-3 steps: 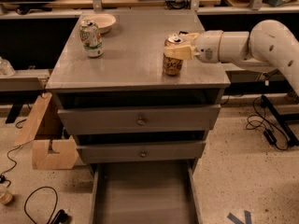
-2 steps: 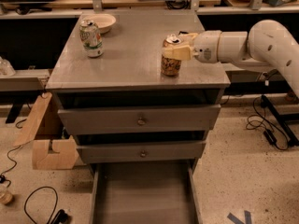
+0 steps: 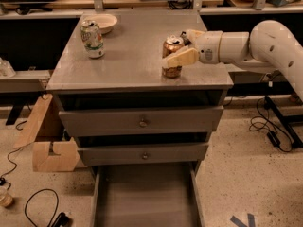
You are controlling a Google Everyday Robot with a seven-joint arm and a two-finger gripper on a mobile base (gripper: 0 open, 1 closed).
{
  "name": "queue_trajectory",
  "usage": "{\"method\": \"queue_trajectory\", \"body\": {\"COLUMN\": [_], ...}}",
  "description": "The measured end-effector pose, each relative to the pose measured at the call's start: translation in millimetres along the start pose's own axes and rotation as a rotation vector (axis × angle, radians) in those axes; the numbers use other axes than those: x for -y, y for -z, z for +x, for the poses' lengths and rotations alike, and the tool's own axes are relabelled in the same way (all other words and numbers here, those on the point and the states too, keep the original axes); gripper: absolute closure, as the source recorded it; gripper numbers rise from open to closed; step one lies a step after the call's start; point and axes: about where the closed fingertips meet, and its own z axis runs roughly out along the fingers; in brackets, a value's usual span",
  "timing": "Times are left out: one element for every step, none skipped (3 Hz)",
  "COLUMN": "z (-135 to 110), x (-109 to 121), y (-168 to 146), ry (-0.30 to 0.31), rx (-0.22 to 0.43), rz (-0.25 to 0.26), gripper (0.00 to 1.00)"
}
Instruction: Pick orange can from bottom drawer and place on counter
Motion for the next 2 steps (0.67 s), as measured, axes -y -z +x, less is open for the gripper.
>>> {"method": "queue_trajectory", "body": {"z": [0,-18], "x": [0,7], "y": [0,15], "ry": [0.0,0.045], "rx": [0.0,-0.007], "rz": [0.0,-0.017], "gripper": [0.0,0.0]}}
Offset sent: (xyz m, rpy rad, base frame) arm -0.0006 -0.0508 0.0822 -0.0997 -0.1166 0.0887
